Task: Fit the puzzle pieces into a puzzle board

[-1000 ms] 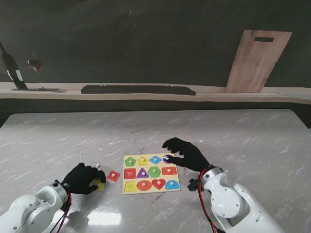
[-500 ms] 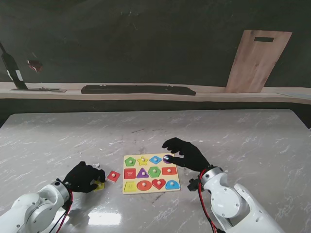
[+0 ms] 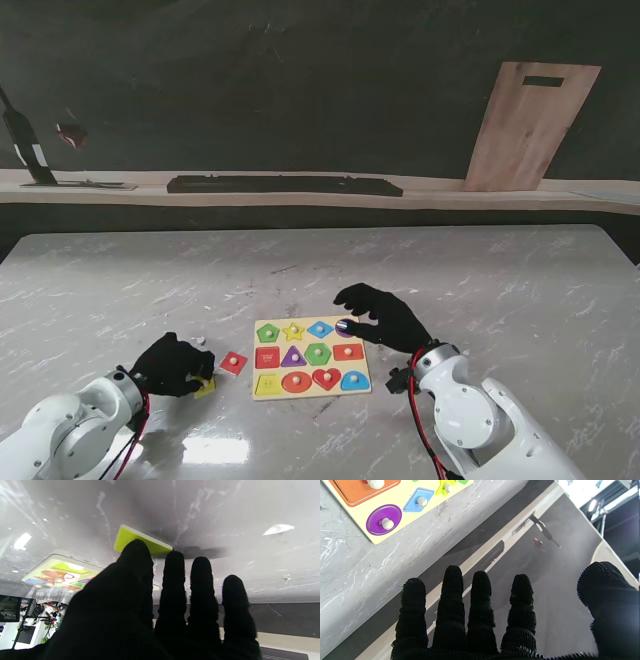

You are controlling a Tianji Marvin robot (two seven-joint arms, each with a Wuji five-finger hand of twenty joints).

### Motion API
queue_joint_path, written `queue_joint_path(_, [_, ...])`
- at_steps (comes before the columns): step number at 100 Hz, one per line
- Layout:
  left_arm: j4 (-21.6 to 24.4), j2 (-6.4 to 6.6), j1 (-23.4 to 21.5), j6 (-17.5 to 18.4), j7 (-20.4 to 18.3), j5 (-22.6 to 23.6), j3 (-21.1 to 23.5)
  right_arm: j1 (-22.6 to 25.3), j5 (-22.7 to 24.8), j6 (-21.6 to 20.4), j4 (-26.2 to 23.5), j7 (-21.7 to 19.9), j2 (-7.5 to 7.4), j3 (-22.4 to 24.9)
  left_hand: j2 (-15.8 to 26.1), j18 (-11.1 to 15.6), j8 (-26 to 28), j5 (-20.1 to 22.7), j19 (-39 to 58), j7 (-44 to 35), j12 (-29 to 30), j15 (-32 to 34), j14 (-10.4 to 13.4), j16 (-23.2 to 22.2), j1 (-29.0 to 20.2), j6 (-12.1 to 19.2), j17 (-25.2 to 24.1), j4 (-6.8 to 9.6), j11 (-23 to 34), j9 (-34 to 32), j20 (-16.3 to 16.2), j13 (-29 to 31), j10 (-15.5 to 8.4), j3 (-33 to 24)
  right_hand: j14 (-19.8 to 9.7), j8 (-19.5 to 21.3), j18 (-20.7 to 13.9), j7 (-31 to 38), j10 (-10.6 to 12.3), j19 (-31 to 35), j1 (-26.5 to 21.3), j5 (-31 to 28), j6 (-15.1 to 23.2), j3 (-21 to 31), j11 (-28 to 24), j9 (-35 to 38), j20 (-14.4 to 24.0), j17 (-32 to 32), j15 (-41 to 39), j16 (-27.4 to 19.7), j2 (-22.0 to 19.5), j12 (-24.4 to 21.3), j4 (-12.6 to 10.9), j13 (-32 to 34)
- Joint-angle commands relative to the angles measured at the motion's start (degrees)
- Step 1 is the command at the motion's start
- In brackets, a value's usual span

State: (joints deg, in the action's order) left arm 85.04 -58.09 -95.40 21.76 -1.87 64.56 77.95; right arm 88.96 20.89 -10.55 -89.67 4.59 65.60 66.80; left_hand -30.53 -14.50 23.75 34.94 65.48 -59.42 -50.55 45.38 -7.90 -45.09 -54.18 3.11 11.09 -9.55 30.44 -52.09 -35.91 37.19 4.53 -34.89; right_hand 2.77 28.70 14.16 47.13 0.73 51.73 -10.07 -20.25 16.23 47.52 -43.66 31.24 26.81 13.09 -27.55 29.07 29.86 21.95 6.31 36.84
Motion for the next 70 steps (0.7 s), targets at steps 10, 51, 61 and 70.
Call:
queue_joint_path(10, [1.4,0.38,-1.3,0.4,-0.5,1.2,0.4,0.5,0.2,0.0,-0.5,0.0,0.0,-0.1,0.9,-5.1,-0.8,4.5,3.3,-3.7,0.5,3.6,-0.5,-2.0,1.2,-0.5,0.5,-2.52,6.8,-1.2,-0.5,2.4,1.9,2.1,0.1,0.8,0.1,-0.5,1.2,0.2,0.9,-0.3,2.0,-0.6,0.0,1.3,1.1,-0.7,-0.8,0.4,-0.8,0.3,-2.1,0.1])
queue_joint_path(51, [4.5,0.81,-3.4,-1.6,-1.8,6.4,1.0,0.6,0.3,0.0,-0.6,0.1,0.01,0.0,2.9,-7.3,-1.6,9.5,7.9,-7.4,5.6,9.7,-3.1,-3.3,3.3,-2.6,2.8,-2.42,15.4,-4.1,-3.5,6.7,4.3,5.1,0.1,0.8,0.1,-0.5,1.2,0.2,0.9,-0.3,2.1,-0.6,0.0,1.4,1.1,-0.7,-0.8,0.4,-0.8,0.3,-2.1,0.1])
queue_joint_path(61, [5.1,0.84,-3.9,-2.3,-1.8,7.2,1.2,0.6,0.3,0.0,-0.6,0.1,0.01,0.0,3.2,-7.7,-2.2,10.8,8.7,-8.8,8.0,11.1,-3.7,-3.1,3.4,-3.1,3.5,-2.37,17.5,-5.4,-4.2,7.8,4.9,6.1,0.0,0.8,0.1,-0.5,1.3,0.2,0.9,-0.3,2.0,-0.6,0.0,1.4,1.1,-0.7,-0.8,0.4,-0.8,0.3,-2.1,0.1])
queue_joint_path(70, [5.4,0.8,-4.4,-3.1,-1.9,7.6,1.3,0.6,0.3,0.0,-0.6,0.1,0.01,0.0,3.4,-7.9,-2.4,11.7,9.1,-9.1,8.1,11.6,-4.2,-3.2,3.8,-3.4,3.6,-2.44,17.9,-6.1,-4.4,8.3,5.2,6.5,0.1,0.8,0.1,-0.5,1.2,0.2,0.9,-0.3,2.1,-0.6,0.0,1.4,1.1,-0.7,-0.8,0.4,-0.9,0.3,-2.1,0.1])
